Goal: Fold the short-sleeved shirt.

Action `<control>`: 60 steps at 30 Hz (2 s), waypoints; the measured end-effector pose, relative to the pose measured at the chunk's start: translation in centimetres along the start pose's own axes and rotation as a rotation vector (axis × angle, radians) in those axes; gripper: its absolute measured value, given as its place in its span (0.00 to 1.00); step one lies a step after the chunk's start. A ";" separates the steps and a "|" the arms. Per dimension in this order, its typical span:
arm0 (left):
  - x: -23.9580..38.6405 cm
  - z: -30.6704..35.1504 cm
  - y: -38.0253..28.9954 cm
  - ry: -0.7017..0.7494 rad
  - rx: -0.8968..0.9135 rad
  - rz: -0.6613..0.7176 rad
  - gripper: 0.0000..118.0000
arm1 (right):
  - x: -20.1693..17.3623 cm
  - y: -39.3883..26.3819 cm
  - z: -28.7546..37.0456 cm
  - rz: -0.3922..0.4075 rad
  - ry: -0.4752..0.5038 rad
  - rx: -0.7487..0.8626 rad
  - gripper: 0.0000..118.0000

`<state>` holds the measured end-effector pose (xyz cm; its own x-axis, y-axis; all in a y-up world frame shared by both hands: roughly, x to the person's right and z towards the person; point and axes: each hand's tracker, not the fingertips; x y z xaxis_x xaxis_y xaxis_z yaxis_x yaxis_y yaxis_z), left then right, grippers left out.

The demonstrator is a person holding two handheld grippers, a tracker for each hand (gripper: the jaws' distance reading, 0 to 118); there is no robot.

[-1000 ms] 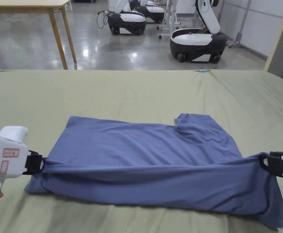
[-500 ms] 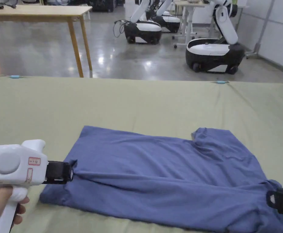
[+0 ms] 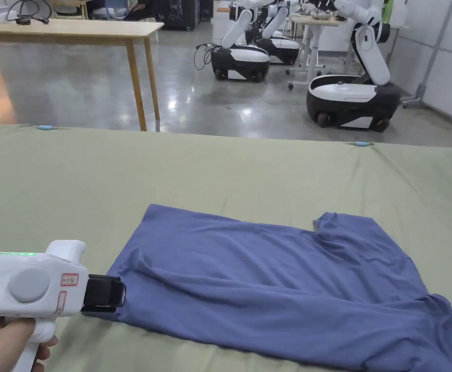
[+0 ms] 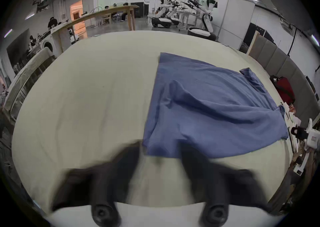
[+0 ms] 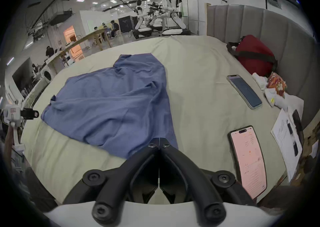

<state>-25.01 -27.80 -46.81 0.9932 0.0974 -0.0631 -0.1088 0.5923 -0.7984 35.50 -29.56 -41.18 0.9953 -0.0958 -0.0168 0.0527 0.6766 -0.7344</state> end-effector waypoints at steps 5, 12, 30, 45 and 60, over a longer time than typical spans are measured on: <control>0.4 -3.6 0.7 0.049 -0.083 -0.007 0.93 | -0.5 0.3 -0.7 -0.002 0.002 -0.010 0.01; 0.6 -2.6 -0.2 -0.012 -0.071 -0.025 0.11 | -1.2 0.9 -1.3 0.050 0.036 -0.021 0.93; -0.5 3.3 -2.8 0.016 -0.085 -0.095 0.04 | -1.4 0.4 1.8 0.090 0.058 -0.053 0.03; -2.2 10.5 -14.4 -0.054 -0.093 0.034 0.04 | -1.5 -6.6 7.6 0.090 0.079 -0.114 0.07; -1.2 4.6 -0.1 0.029 0.096 -0.014 0.00 | -1.6 4.6 1.3 0.026 -0.003 0.091 0.00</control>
<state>-26.39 -24.35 -43.92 0.9953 0.0661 -0.0704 -0.0965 0.6678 -0.7380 34.22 -25.36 -43.64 0.9966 -0.0754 -0.0333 0.0338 0.7424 -0.6691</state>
